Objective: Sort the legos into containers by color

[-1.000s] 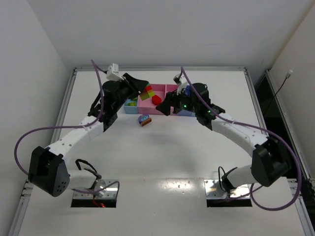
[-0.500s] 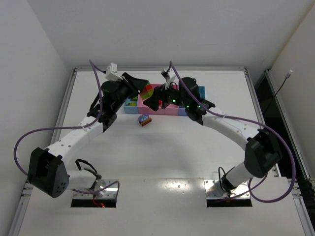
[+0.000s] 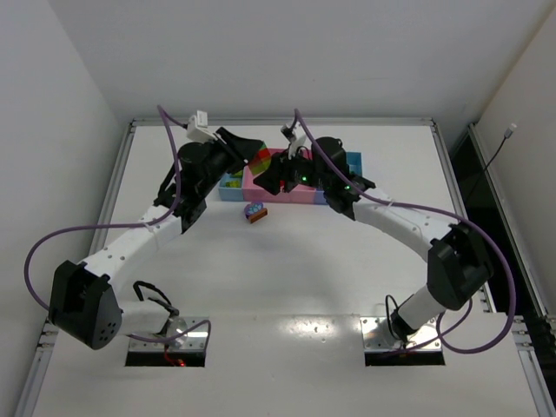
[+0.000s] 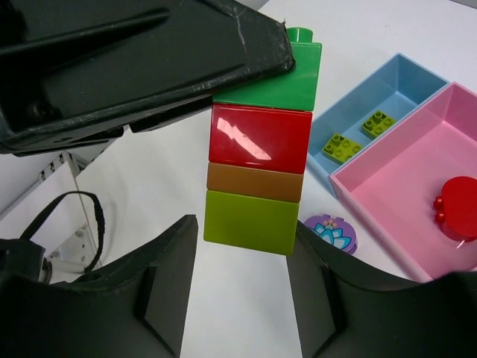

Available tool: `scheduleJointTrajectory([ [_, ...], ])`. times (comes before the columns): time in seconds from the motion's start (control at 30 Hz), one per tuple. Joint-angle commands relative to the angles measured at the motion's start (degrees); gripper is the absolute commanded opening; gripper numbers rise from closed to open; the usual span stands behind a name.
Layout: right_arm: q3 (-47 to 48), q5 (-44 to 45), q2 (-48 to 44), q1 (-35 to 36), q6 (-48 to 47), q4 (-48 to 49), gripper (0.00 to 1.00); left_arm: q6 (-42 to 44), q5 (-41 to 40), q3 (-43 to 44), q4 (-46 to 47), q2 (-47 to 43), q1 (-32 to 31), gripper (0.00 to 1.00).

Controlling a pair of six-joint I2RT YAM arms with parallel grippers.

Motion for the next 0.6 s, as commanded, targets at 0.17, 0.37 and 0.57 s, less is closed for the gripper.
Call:
scheduleJointTrajectory([
  [0.17, 4.0, 0.1, 1.3, 0.4, -0.9, 3.7, 0.55, -0.8, 1.3, 1.0, 2.5, -2.6, 0.6, 0.0],
  [0.37, 4.6, 2.4, 1.8, 0.4, -1.4, 1.9, 0.64, -0.8, 1.3, -0.1, 2.0, -3.1, 0.0, 0.0],
  [0.57, 4.6, 2.4, 0.7, -0.1, -1.9, 1.9, 0.64, -0.8, 1.3, -0.6, 1.4, -3.1, 0.0, 0.0],
])
